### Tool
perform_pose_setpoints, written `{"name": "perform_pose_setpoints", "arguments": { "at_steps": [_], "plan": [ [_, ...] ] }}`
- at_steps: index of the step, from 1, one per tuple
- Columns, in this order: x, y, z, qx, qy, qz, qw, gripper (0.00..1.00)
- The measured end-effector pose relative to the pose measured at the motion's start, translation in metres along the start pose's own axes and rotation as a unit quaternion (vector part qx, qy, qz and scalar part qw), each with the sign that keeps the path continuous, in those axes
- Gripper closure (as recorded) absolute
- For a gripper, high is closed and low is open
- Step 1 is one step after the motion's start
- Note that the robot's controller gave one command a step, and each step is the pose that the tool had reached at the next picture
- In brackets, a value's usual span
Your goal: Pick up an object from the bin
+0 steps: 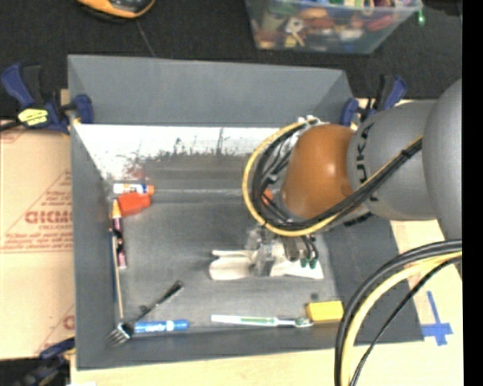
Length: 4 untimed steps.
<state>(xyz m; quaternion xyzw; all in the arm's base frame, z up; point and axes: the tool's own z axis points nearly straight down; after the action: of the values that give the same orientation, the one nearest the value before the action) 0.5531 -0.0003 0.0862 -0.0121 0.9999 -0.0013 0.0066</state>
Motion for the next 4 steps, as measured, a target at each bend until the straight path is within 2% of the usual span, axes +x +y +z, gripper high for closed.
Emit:
{"name": "perform_pose_setpoints", "arguments": {
  "at_steps": [3,4],
  "plan": [
    [-0.002,-0.001,-0.041,0.000,-0.0027,0.000,1.0000,1.00],
    [-0.001,-0.001,-0.062,0.000,-0.0004,0.000,1.0000,1.00]
  ]
}}
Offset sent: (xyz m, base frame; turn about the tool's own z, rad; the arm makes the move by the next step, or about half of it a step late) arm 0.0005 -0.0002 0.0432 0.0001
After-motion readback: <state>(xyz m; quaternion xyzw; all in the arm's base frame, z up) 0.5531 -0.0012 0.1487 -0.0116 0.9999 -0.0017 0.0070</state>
